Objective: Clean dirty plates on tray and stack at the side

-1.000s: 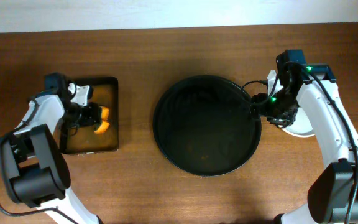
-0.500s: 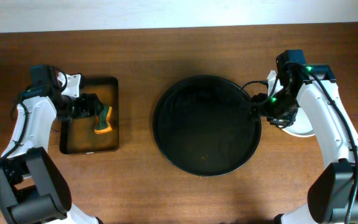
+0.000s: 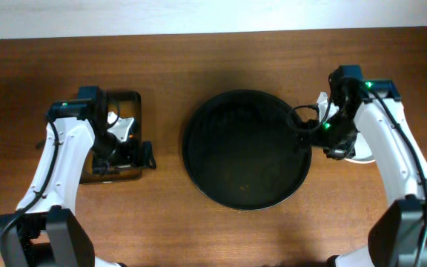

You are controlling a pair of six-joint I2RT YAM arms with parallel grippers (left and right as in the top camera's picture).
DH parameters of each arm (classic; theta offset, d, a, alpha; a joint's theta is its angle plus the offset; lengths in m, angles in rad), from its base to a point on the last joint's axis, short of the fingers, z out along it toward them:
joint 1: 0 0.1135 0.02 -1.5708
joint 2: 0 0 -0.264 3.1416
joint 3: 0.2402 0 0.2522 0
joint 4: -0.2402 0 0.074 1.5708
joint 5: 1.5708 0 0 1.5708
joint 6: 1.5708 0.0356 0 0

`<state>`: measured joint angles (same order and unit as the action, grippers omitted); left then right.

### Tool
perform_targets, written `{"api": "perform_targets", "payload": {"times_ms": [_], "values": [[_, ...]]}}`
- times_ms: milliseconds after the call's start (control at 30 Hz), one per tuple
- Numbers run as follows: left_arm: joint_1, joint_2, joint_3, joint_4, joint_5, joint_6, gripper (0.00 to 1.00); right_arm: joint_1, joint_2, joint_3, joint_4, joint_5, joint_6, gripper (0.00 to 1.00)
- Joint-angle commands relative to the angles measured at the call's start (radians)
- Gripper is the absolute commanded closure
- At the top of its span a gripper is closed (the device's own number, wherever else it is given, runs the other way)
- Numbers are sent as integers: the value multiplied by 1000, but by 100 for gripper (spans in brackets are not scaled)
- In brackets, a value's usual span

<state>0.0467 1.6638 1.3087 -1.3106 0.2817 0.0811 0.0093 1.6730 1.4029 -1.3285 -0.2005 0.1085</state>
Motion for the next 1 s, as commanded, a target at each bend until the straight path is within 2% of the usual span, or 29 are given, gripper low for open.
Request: {"api": "perform_targets", "payload": {"times_ms": [0,67,133,267,433,500,767,867,967], "values": [[2,-113,-32,13,-1,-12,1,32,-172,-112,62,35,13,10],[2,-214,-91,65,-1,-12,1,37,-315,-216,137,43,31,8],[2,-363,-180,141,-1,-12,1,37,-443,-292,184,57,31,1],[2,-759,-383,306,-1,-9,1,37,-747,-401,228,108,31,1],[2,-1066,-444,322,-1,-9,1,37,-898,-402,216,107,31,1],[2,-1112,-444,322,-1,-9,1,37,-892,-402,215,107,30,1],[2,-1117,-444,322,-1,-9,1,37,-827,-402,215,107,31,1],[2,-1117,-444,322,-1,-9,1,36,-879,-404,216,146,10,1],[2,-1117,-444,322,-1,-9,1,36,-983,-439,315,158,-9,1]]}}
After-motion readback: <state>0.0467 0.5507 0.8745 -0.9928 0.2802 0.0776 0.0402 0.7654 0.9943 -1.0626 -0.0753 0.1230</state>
